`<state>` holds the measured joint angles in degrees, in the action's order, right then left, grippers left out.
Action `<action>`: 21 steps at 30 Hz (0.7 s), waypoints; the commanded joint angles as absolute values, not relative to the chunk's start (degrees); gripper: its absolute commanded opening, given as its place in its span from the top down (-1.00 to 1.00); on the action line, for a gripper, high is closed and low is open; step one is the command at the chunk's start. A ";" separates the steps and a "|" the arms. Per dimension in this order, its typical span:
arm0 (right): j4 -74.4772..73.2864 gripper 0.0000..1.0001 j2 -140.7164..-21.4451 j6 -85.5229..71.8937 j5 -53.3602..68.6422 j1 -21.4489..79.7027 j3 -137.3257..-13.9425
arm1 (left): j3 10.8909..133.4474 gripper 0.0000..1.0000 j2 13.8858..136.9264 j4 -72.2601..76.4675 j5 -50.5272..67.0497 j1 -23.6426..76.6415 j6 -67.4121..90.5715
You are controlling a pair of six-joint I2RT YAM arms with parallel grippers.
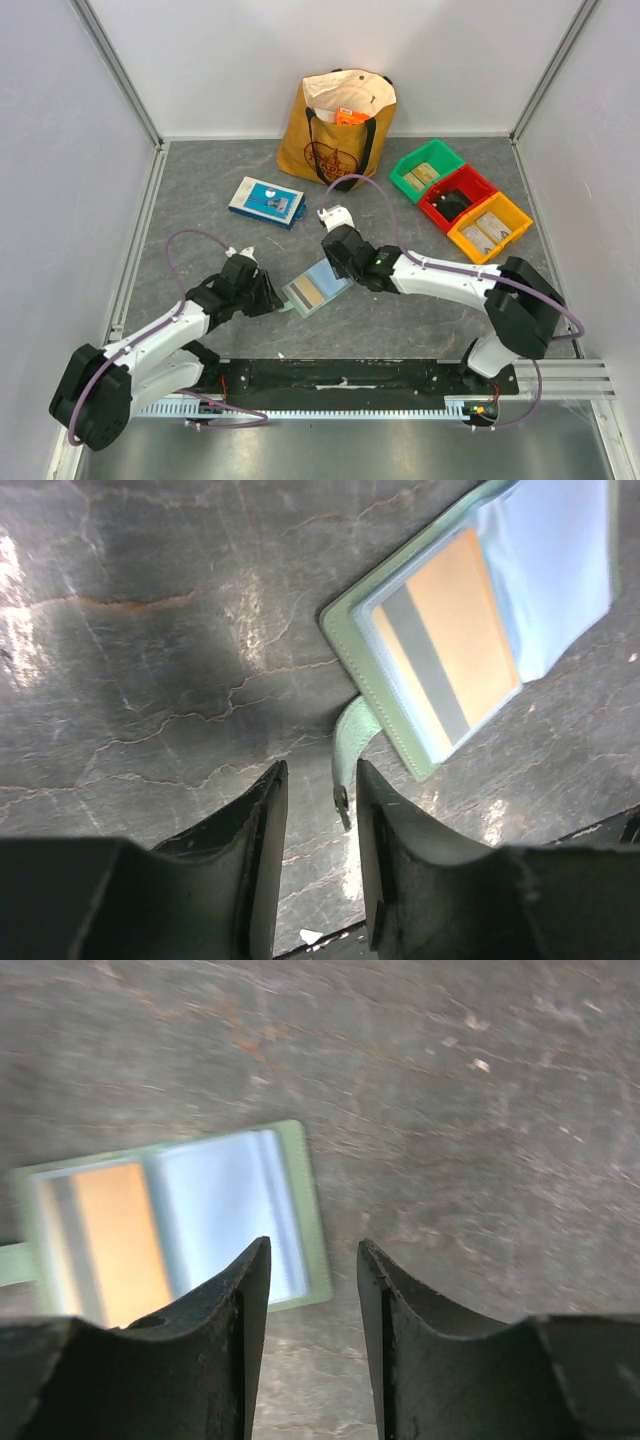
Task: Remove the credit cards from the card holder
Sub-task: Remove the credit card from the card holder.
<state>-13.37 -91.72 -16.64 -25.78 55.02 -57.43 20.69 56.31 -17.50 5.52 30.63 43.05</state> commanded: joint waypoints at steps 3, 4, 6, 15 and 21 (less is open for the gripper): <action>-2.74 0.16 -89.47 -16.52 -7.76 55.20 -56.43 | 28.47 0.10 50.98 -23.02 0.44 30.76 41.75; -1.85 0.17 -90.43 -16.96 -5.47 55.20 -56.51 | 29.43 0.10 50.63 -23.29 0.53 30.67 41.66; -0.45 0.22 -91.93 -18.10 -2.48 55.11 -56.60 | 31.19 0.09 50.45 -23.12 2.01 31.02 41.31; 8.60 0.36 -97.20 -24.43 9.75 51.51 -53.97 | 32.61 0.55 59.14 -14.95 8.17 33.84 42.45; 13.00 0.40 -99.93 -27.86 15.90 48.69 -51.33 | 30.06 0.71 67.75 -9.67 8.26 34.54 43.07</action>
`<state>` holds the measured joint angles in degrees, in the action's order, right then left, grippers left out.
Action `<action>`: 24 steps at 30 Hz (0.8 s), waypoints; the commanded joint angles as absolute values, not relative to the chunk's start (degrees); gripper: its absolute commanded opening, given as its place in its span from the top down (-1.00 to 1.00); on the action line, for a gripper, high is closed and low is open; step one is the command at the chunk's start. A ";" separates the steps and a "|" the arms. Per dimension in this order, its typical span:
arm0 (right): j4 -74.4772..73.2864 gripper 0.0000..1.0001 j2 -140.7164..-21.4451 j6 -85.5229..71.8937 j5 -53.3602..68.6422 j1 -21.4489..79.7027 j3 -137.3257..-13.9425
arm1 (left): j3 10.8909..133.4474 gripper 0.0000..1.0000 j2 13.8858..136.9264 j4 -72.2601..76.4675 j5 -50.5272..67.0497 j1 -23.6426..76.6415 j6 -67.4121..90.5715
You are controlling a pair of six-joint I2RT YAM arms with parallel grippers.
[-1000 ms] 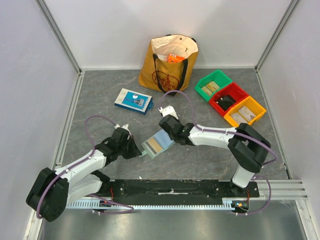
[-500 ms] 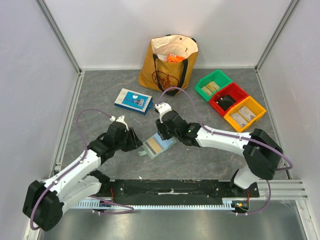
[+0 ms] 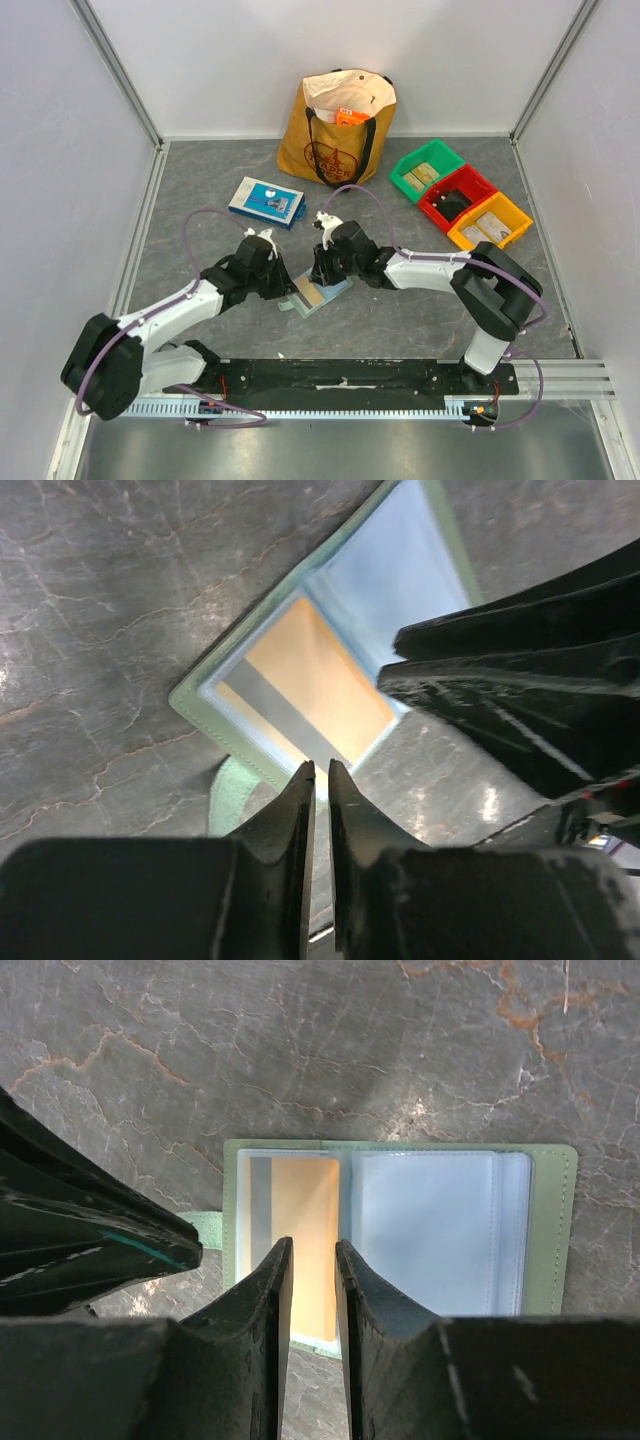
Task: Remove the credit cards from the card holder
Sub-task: Remove the credit card from the card holder.
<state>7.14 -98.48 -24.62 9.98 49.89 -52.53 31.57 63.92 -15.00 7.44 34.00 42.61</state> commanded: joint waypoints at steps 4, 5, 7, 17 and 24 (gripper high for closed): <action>14.58 0.43 -100.98 -28.56 16.87 47.64 -49.93 | 27.87 0.80 70.57 -7.30 7.30 34.63 43.68; 14.94 0.43 -101.25 -28.83 17.31 47.29 -49.57 | 27.51 0.81 70.92 -7.03 7.12 34.63 43.86; 15.99 0.45 -101.95 -29.53 18.71 46.50 -48.96 | 26.72 0.84 71.54 -6.59 6.68 34.54 44.12; 18.63 0.49 -103.36 -30.41 22.67 44.74 -46.50 | 24.61 0.96 73.74 -6.06 5.45 34.54 44.65; 23.55 0.67 -103.62 -32.78 27.59 42.63 -44.03 | 24.52 0.97 73.48 -6.94 4.75 34.54 44.21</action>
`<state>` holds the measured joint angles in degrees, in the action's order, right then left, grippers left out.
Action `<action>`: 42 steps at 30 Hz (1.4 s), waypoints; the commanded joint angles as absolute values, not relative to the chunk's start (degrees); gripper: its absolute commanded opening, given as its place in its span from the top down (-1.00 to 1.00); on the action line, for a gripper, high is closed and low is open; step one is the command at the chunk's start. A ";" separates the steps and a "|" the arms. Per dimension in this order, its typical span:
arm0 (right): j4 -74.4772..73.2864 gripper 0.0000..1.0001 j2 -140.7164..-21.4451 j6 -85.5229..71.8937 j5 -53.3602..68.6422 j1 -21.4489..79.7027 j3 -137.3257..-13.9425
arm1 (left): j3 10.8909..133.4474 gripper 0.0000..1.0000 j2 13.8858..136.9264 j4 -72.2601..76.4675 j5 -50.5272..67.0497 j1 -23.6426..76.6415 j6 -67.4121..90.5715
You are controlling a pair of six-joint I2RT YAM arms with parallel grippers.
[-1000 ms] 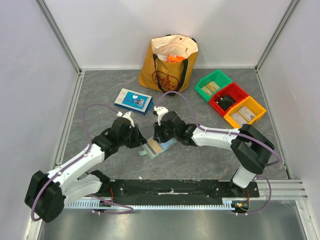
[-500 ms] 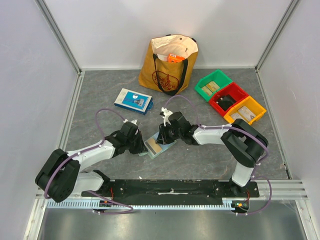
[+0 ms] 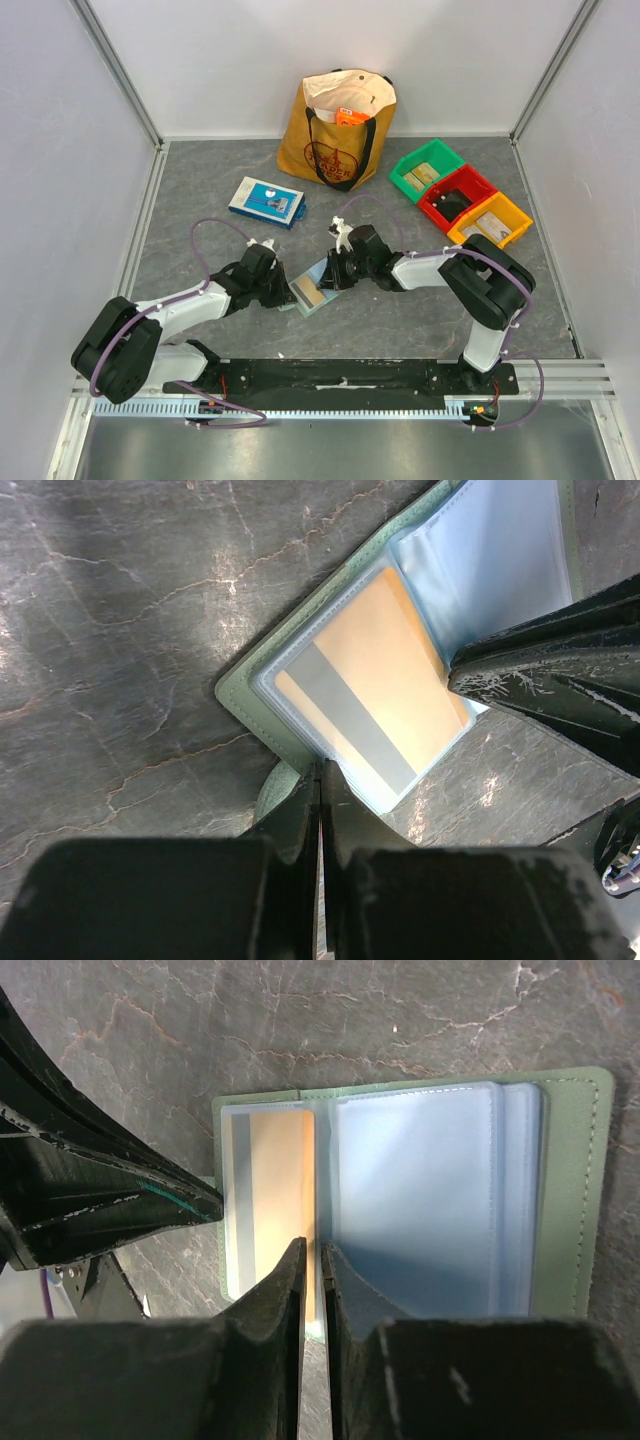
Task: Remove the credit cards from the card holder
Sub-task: Remove the credit card from the card holder.
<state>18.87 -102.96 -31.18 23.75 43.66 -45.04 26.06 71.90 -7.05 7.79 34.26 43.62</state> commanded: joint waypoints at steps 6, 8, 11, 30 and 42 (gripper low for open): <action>25.84 0.67 -105.03 -33.75 30.76 42.54 -44.03 | 24.87 0.96 73.65 -7.21 4.83 34.63 43.95; 26.28 0.67 -105.29 -34.10 31.55 42.54 -44.03 | 24.87 0.97 73.74 -7.29 5.01 34.54 43.77; 26.63 0.72 -105.29 -34.19 32.69 42.54 -44.12 | 25.05 0.96 73.65 -7.47 4.92 34.72 43.68; 5.46 0.23 -95.98 -18.56 7.40 52.46 -51.50 | 26.81 0.76 61.09 -18.80 -2.37 34.63 42.01; -1.58 -0.61 -100.37 -14.15 -7.20 60.55 -59.50 | 24.70 0.26 57.39 -22.94 -4.83 34.63 42.72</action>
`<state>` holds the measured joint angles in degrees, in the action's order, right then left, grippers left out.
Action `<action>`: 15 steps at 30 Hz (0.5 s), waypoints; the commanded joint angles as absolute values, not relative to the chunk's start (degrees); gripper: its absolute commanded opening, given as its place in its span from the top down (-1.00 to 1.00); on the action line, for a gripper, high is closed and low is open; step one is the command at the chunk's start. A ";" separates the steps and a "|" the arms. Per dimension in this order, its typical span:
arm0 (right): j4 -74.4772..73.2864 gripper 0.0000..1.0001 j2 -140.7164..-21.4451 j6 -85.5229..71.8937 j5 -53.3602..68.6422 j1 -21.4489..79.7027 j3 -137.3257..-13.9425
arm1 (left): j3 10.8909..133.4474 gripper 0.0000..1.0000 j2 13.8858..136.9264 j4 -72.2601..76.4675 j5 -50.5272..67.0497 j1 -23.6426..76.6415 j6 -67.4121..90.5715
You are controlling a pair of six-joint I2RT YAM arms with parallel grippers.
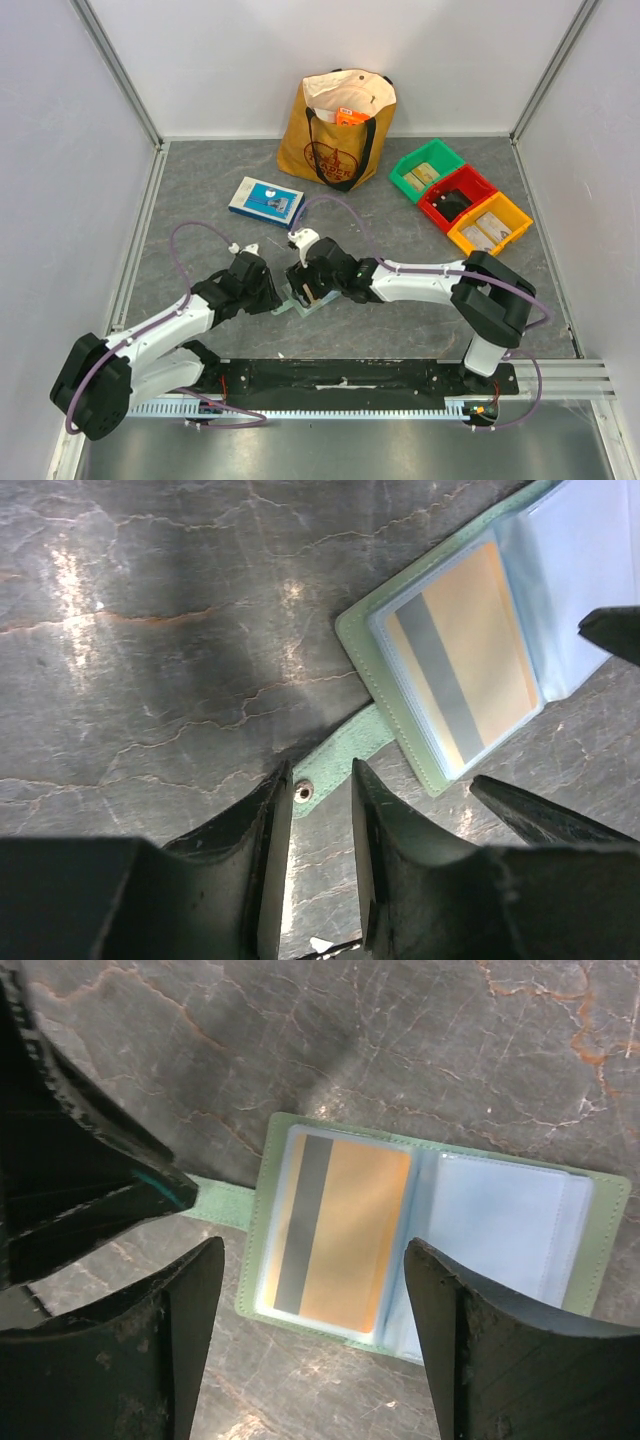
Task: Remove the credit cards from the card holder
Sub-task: Remove the credit card from the card holder.
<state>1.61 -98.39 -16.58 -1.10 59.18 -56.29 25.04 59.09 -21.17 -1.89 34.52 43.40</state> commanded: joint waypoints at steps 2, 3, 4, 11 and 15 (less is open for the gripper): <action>-2.28 -0.65 -101.25 -13.63 -8.61 61.34 -60.20 | 24.52 0.24 57.39 -23.47 -5.27 34.63 42.71; -2.55 -0.67 -101.69 -13.54 -9.14 61.43 -60.55 | 24.43 0.24 57.48 -23.55 -5.27 34.54 42.71; -2.90 -0.68 -102.21 -13.45 -9.66 61.87 -61.08 | 24.26 0.24 57.57 -23.64 -5.19 34.72 42.71; -4.04 -0.70 -104.33 -12.92 -11.87 62.58 -62.05 | 23.73 0.21 58.27 -22.68 -3.17 35.07 42.63; -4.31 -0.70 -104.68 -12.83 -12.56 62.75 -62.49 | 23.55 0.27 58.88 -20.92 -1.15 35.07 42.71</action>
